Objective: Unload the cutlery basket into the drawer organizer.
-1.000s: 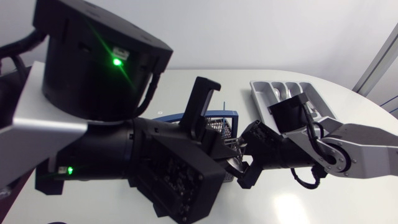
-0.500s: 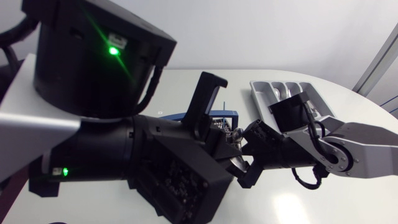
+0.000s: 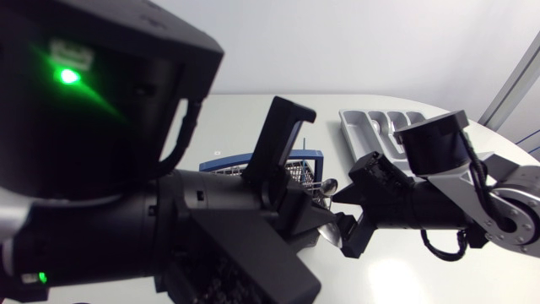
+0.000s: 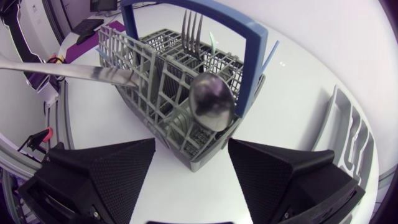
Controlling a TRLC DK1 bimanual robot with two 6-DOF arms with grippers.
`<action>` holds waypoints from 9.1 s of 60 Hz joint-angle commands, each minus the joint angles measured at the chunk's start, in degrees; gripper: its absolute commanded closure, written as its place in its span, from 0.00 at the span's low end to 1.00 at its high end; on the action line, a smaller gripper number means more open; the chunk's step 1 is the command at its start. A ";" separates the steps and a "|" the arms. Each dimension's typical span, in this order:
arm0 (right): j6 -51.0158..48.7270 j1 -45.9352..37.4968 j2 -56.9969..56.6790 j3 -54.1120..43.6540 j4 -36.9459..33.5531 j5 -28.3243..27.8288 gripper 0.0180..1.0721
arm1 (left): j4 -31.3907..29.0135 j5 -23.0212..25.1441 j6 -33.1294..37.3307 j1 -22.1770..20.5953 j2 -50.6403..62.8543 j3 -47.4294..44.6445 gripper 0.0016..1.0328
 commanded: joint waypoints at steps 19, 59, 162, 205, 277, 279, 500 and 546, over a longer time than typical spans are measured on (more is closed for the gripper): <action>2.72 3.66 -7.86 -0.79 -2.52 0.62 0.42 | 6.86 -0.89 2.76 0.69 -2.26 -6.42 0.96; 3.25 7.00 7.26 -0.97 12.24 3.87 0.87 | 7.47 -0.89 3.99 1.04 -2.87 -6.24 0.96; 5.01 0.58 -21.13 -3.34 5.56 5.19 0.42 | 16.09 -5.20 -46.99 13.61 5.74 5.54 0.96; -0.53 12.71 -21.13 -5.27 20.68 26.11 0.42 | 25.31 -15.75 -67.11 9.30 12.24 7.29 0.95; -5.72 17.01 -13.66 -6.50 31.31 33.85 0.84 | 19.34 -14.08 -75.38 10.44 14.71 10.37 0.94; -5.72 17.01 -13.66 -6.50 31.31 33.85 0.84 | 19.34 -14.08 -75.55 10.44 14.71 10.28 0.94; 9.23 -37.74 70.19 63.72 6.35 10.99 0.88 | 13.80 -10.39 -59.03 15.80 -2.52 -10.72 0.33; 4.92 -35.63 45.49 39.55 11.28 7.30 0.29 | 8.97 -10.21 -50.77 15.45 -15.88 -23.38 0.33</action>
